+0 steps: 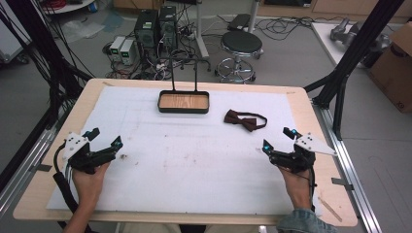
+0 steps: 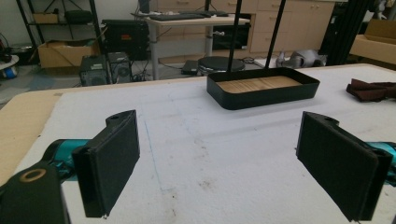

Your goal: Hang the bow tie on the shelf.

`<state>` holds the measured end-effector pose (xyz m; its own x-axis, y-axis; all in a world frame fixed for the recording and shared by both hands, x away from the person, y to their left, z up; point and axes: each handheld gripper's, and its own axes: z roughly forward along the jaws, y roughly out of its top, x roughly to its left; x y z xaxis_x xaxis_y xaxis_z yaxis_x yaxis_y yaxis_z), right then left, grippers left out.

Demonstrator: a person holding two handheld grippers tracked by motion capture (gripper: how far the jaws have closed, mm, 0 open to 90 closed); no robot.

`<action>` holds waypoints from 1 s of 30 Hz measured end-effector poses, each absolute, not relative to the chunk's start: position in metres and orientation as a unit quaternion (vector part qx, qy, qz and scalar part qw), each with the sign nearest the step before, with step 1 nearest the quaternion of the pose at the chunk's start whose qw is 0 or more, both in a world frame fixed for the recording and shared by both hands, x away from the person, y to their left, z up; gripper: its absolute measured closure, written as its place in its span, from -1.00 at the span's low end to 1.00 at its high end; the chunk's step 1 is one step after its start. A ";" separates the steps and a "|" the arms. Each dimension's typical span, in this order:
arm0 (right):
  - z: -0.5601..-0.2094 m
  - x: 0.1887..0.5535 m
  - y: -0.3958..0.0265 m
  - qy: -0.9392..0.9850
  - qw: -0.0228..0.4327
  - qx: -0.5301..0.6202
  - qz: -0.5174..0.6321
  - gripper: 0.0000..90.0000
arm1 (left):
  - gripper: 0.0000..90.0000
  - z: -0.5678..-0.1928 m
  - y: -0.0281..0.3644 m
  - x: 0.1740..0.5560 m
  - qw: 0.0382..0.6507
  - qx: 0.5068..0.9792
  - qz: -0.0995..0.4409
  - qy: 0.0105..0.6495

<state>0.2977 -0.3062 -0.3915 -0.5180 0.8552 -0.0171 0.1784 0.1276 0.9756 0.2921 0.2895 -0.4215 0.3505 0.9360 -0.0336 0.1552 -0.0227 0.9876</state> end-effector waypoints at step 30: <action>-0.375 0.407 -0.266 0.774 0.277 0.297 0.486 -0.52 | -0.69 -0.423 0.289 0.294 0.549 0.615 0.356 0.441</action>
